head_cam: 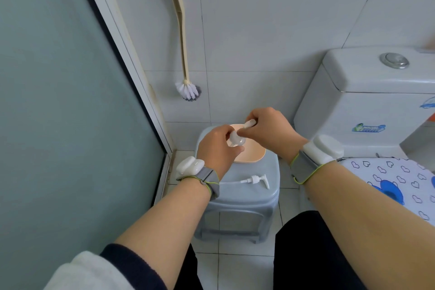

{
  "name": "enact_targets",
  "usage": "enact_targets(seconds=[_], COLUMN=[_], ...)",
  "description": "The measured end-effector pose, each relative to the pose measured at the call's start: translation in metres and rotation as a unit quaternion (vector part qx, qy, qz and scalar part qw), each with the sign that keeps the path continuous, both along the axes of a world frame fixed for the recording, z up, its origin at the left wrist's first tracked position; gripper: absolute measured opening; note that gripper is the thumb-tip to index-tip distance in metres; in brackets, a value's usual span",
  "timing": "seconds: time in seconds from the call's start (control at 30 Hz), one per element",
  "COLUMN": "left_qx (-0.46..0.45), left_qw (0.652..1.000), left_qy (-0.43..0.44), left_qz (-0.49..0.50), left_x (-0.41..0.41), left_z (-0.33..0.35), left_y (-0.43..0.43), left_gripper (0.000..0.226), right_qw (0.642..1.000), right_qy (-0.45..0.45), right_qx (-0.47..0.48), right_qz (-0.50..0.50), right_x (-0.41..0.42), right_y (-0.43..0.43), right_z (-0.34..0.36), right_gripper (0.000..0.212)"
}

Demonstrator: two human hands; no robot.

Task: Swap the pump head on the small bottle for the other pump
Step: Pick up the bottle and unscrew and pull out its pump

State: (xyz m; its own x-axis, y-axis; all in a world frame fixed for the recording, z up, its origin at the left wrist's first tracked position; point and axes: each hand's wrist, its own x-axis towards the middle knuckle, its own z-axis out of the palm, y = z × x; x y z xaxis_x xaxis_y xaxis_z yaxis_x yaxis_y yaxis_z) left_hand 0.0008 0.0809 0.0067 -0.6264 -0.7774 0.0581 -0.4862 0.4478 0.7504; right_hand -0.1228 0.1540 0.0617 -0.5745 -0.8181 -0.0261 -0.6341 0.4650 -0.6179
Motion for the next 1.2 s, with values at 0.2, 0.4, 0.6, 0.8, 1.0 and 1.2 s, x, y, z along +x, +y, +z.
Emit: enact_targets(seconds=[0.2,0.4,0.6,0.8,1.0,1.2], left_qx=[-0.006,-0.017,-0.021,-0.020,-0.044,-0.039], left_qw=[1.000,1.000,1.000,0.999,0.998,0.999], left_qy=[-0.014,-0.011,-0.018,-0.017,-0.029,-0.034], left_qz=[0.004,-0.008,-0.013,0.019,0.020,0.004], left_x=[0.002,0.003,0.002,0.002,0.000,0.004], left_z=[0.000,0.000,0.002,0.004,0.006,0.005], left_y=[0.001,0.003,0.003,0.006,0.009,0.008], left_gripper=[0.031,0.028,0.034,0.032,0.034,0.032], right_qw=[0.992,0.985,0.989,0.997,0.981,0.997], right_qy=[-0.050,-0.046,0.014,-0.059,-0.157,-0.012], right_qx=[0.084,0.163,0.104,0.025,0.083,0.056], right_qz=[0.082,0.025,0.102,-0.046,-0.076,0.052], right_x=[-0.003,-0.005,-0.009,-0.008,-0.001,0.003], right_y=[0.000,-0.010,-0.006,-0.007,-0.008,-0.004], right_z=[0.016,0.020,0.017,0.005,0.002,0.008], right_gripper=[0.053,0.056,0.017,0.054,0.043,0.017])
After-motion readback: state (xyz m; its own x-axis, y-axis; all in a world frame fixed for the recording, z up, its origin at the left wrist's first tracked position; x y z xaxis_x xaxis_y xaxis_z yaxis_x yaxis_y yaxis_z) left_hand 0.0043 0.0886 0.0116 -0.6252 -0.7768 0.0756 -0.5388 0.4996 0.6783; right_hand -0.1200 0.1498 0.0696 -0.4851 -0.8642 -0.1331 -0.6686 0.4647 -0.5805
